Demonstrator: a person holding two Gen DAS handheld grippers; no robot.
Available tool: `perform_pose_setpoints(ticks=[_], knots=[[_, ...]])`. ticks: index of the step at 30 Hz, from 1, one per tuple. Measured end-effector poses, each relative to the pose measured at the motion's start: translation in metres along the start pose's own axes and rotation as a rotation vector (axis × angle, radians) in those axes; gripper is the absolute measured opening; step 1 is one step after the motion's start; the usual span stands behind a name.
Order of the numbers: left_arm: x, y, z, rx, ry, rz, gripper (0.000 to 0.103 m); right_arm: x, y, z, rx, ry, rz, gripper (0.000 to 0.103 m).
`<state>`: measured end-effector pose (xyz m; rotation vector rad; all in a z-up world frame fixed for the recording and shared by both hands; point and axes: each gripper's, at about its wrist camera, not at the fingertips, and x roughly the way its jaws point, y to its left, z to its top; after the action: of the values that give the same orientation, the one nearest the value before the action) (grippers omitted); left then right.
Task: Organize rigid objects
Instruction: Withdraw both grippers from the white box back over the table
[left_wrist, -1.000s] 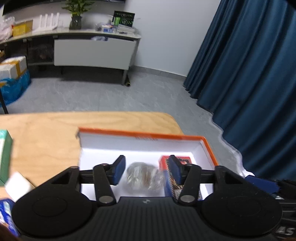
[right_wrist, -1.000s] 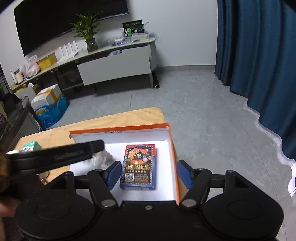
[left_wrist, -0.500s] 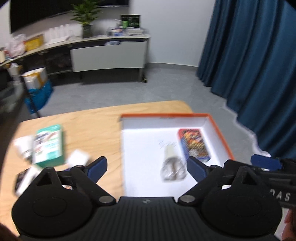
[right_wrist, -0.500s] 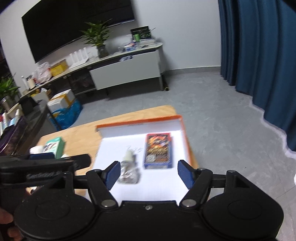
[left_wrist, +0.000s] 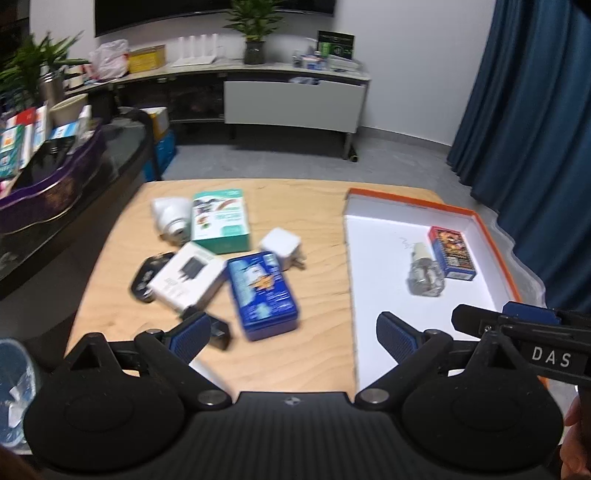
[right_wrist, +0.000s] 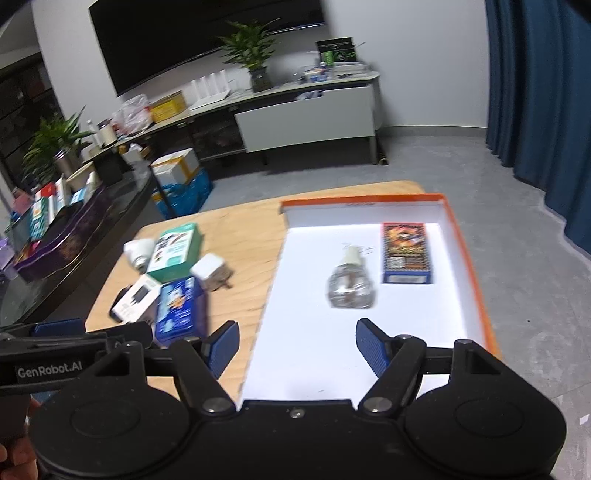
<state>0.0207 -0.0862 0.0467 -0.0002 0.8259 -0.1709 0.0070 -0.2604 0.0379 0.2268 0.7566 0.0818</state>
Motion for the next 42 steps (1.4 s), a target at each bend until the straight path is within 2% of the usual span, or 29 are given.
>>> perform_pose_setpoints(ticks=[10, 27, 42], knots=[[-0.008, 0.036, -0.019, -0.068, 0.009, 0.024, 0.099, 0.004, 0.033, -0.014, -0.053, 0.028, 0.040, 0.083], [-0.009, 0.067, -0.034, -0.126, 0.026, 0.036, 0.099, 0.021, 0.063, -0.025, -0.110, 0.073, 0.080, 0.083], [0.005, 0.094, -0.064, -0.137, 0.057, 0.006, 0.099, 0.030, 0.056, -0.034, -0.096, 0.097, 0.087, 0.083]])
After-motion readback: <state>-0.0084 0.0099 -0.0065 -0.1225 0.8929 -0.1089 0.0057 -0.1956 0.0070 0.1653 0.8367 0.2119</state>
